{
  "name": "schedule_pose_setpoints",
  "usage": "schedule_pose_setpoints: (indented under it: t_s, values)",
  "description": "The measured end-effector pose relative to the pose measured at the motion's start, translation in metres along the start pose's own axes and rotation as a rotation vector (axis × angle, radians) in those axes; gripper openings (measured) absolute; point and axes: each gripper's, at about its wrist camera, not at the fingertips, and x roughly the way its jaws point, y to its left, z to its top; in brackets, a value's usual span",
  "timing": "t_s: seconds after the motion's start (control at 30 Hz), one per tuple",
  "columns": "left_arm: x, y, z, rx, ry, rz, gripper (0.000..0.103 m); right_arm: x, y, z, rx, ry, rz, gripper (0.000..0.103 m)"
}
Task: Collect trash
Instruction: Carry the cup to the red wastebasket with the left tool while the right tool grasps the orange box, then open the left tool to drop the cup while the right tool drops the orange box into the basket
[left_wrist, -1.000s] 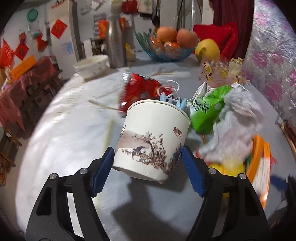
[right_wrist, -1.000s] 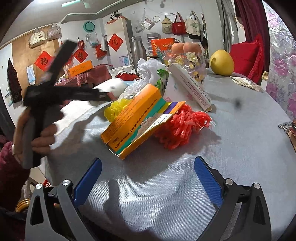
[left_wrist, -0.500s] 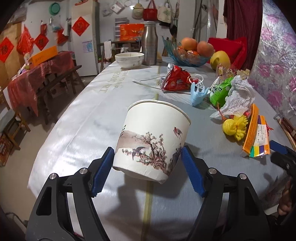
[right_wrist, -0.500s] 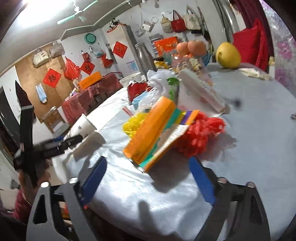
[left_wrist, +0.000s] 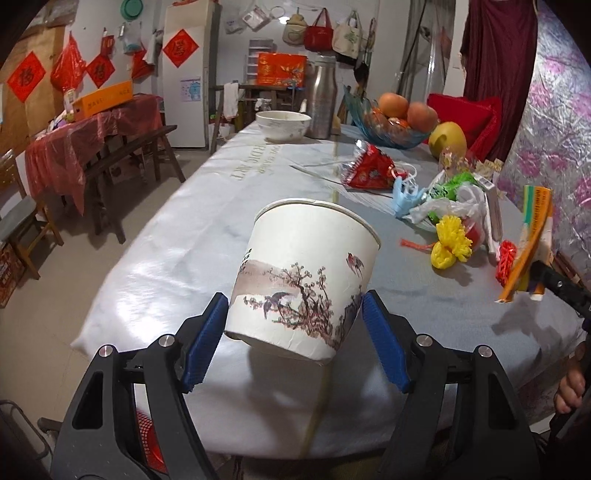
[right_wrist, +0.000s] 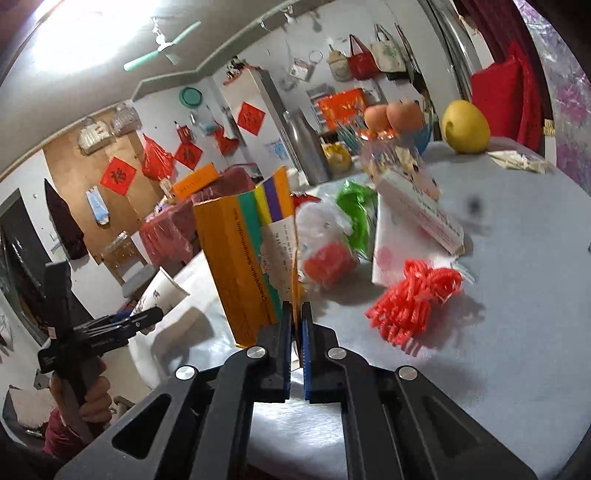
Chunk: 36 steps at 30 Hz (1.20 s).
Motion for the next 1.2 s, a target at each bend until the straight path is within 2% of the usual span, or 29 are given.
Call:
schedule_pose_setpoints:
  t_s: [0.27, 0.53, 0.67, 0.8, 0.93, 1.03, 1.1, 1.2]
  values:
    - [-0.044, 0.041, -0.017, -0.006, 0.011, 0.072, 0.073, -0.009, 0.026, 0.0, -0.047, 0.008, 0.054, 0.005]
    - [-0.063, 0.117, -0.064, -0.086, 0.159, 0.19, 0.073, 0.011, 0.077, -0.01, -0.101, 0.084, 0.153, 0.005]
    - [-0.06, 0.163, -0.095, -0.161, 0.25, 0.226, 0.073, 0.02, 0.112, -0.012, -0.147, 0.127, 0.191, 0.005]
    - [-0.053, 0.194, -0.122, -0.197, 0.321, 0.255, 0.075, 0.028, 0.153, -0.018, -0.211, 0.166, 0.216, 0.005]
    - [-0.057, 0.216, -0.135, -0.217, 0.317, 0.289, 0.087, 0.038, 0.189, -0.026, -0.255, 0.219, 0.244, 0.005]
    - [-0.066, 0.229, -0.134, -0.225, 0.287, 0.311, 0.089, 0.049, 0.208, -0.033, -0.277, 0.27, 0.27, 0.005]
    - [-0.075, 0.239, -0.13, -0.244, 0.256, 0.343, 0.093, 0.06, 0.227, -0.041, -0.298, 0.318, 0.294, 0.005]
    - [-0.09, 0.256, -0.127, -0.272, 0.212, 0.391, 0.094, 0.074, 0.255, -0.055, -0.344, 0.375, 0.318, 0.005]
